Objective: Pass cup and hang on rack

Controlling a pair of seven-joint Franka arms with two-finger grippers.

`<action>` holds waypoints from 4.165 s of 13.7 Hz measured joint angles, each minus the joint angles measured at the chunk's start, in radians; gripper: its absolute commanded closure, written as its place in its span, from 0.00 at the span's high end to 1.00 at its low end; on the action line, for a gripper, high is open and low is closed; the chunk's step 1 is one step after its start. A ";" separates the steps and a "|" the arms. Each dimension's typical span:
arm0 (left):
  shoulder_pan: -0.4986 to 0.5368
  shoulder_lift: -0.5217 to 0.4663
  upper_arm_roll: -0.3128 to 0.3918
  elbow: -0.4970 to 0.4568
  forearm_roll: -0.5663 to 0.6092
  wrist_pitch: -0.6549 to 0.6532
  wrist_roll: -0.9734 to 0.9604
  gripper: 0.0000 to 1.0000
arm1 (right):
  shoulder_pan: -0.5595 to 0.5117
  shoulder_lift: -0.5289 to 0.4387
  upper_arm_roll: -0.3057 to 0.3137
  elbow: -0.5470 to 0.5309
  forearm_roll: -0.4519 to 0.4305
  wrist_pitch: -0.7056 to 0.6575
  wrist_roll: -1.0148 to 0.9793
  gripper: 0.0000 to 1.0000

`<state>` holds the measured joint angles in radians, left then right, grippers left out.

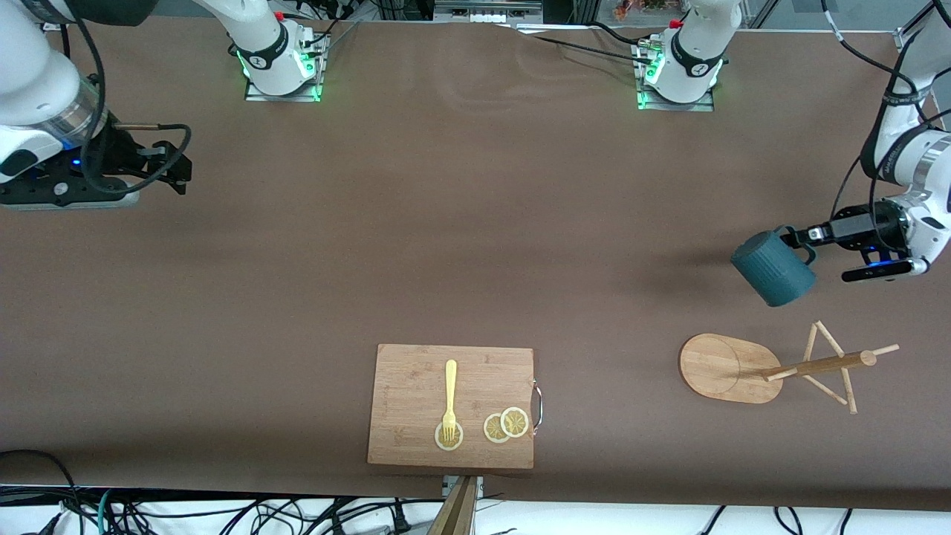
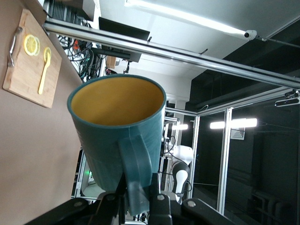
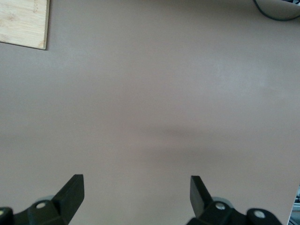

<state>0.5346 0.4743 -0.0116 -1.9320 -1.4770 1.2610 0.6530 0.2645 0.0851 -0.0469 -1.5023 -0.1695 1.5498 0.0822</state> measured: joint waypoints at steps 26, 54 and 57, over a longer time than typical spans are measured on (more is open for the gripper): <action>0.050 0.409 -0.002 0.309 -0.204 -0.070 0.012 0.70 | -0.069 0.000 -0.100 -0.002 0.202 -0.046 -0.004 1.00; -0.136 0.042 0.058 0.591 0.720 -0.317 -0.272 1.00 | -0.168 0.002 0.021 -0.010 0.151 0.076 -0.074 1.00; -0.245 -0.021 0.062 0.622 0.834 -0.238 -0.366 1.00 | -0.168 0.002 0.020 -0.010 0.151 0.078 -0.074 1.00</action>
<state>0.2901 0.4529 0.0507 -1.3102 -0.6428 1.0234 0.2873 0.0961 0.0874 -0.0265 -1.5127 -0.0181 1.6273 0.0083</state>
